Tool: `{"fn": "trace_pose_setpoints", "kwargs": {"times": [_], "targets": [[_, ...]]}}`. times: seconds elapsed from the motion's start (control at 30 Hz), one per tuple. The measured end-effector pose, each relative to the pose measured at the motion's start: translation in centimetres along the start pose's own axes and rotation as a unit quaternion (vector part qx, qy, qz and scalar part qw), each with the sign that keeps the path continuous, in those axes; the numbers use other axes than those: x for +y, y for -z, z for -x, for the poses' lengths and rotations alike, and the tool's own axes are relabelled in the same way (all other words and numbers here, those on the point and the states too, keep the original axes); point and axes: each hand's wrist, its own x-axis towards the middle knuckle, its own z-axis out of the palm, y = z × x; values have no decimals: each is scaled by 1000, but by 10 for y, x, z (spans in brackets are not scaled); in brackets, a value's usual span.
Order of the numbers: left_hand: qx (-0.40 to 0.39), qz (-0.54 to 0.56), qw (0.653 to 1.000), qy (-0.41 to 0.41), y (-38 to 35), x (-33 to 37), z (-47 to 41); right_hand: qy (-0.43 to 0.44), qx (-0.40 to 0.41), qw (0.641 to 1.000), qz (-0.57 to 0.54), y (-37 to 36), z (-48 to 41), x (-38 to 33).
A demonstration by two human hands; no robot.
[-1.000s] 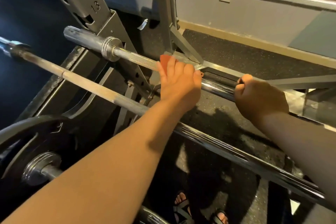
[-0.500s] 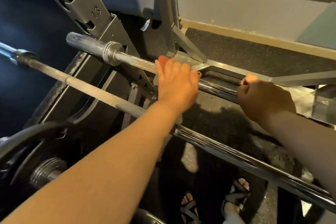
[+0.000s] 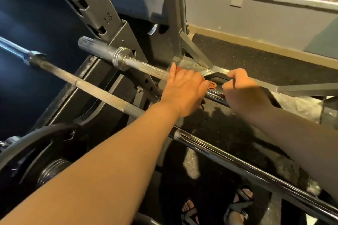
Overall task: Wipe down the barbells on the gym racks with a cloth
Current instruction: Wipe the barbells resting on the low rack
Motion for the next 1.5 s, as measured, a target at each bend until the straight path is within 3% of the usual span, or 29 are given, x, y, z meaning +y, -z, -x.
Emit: {"fn": "trace_pose_setpoints", "kwargs": {"times": [0.2,0.33,0.47,0.57,0.67,0.73,0.9,0.97,1.03,1.13,1.2,1.33,1.43,1.5], "targets": [[-18,59,998,-23,7,-30,2,-74,-22,995,58,-25,-28,-24],[0,0,993,115,8,-47,-10,-167,-91,980,-53,-19,-41,-23],[41,48,973,220,2,-22,-23,-117,-36,992,17,-17,-38,-24],[83,77,978,173,-4,-8,-10,-38,71,994,74,-24,-30,-24],[40,6,998,47,-7,-23,8,-75,57,996,12,-25,-31,-25],[36,12,999,17,-7,-46,14,-58,70,995,32,-27,-31,-24],[63,119,971,197,-1,-43,1,-26,78,996,31,-30,-30,-20],[20,100,977,187,2,-9,-6,-33,72,997,24,-29,-32,-20],[19,166,975,147,-4,13,1,-37,73,996,32,-30,-31,-21],[60,180,981,47,-6,5,15,-37,73,996,48,-31,-30,-21],[37,150,988,23,-3,-15,11,-31,59,996,57,-31,-30,-21],[14,5,996,93,0,-27,-6,-46,38,998,21,-26,-30,-23],[64,46,982,173,-4,-5,-8,-52,38,998,13,-26,-31,-22],[70,129,975,164,-9,14,-2,-54,38,998,13,-26,-30,-22]]}}
